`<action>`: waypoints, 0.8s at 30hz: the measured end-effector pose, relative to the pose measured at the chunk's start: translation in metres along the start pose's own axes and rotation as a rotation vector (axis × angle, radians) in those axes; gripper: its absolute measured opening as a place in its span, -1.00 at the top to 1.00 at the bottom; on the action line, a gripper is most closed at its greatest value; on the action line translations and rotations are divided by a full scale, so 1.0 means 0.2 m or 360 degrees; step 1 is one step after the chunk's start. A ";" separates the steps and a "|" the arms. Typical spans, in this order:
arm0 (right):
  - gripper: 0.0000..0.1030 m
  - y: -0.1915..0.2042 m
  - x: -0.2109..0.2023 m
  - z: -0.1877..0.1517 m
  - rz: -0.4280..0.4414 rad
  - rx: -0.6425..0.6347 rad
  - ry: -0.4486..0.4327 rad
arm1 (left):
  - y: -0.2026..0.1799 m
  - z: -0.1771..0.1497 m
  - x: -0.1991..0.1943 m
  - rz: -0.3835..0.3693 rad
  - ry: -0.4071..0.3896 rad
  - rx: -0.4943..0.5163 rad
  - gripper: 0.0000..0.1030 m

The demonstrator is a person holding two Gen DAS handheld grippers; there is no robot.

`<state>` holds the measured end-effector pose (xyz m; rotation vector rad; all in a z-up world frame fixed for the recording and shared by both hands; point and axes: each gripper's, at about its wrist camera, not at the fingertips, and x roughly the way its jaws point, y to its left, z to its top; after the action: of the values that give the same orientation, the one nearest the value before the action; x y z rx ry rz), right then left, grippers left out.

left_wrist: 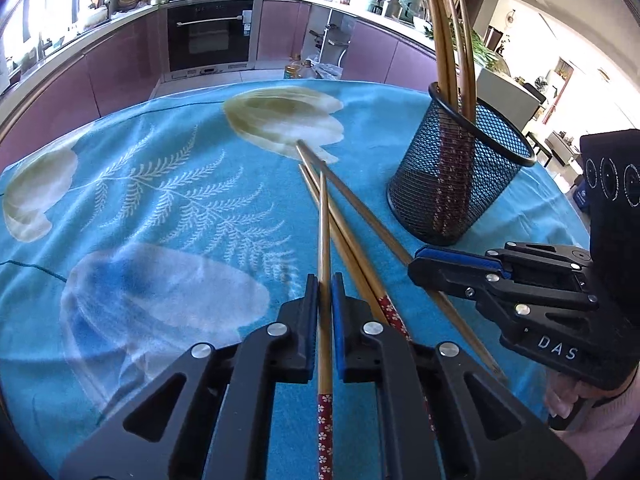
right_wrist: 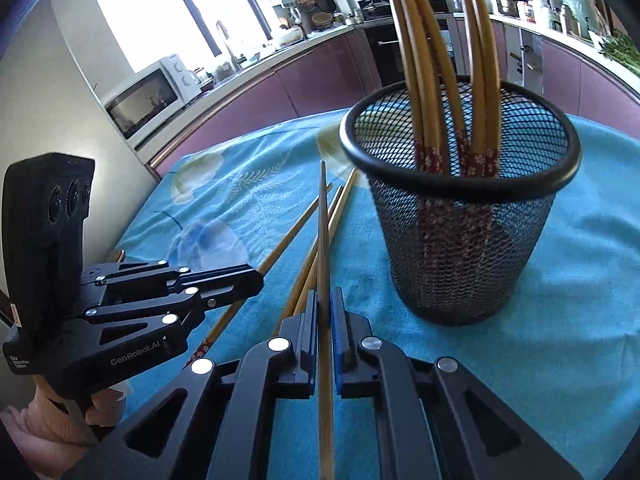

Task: Organize utensils
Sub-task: 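Close the right gripper on one chopstick from the pile, then lift the chopstick upright and carry it above the mesh cup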

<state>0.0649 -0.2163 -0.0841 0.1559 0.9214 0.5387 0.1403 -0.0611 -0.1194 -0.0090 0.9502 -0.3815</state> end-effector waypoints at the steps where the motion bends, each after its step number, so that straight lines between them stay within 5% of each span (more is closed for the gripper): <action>1: 0.89 0.01 0.01 0.00 0.0004 -0.0013 0.0014 | 0.00 0.00 0.00 -0.0004 0.0005 0.0003 0.85; 24: 0.88 0.02 0.09 -0.01 -0.0032 -0.0080 0.0079 | -0.03 0.03 0.11 -0.0031 0.0076 0.0081 0.66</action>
<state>0.0707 -0.2048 -0.0962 0.0885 0.9558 0.5488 0.1547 -0.0748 -0.1312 0.0373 0.9877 -0.4255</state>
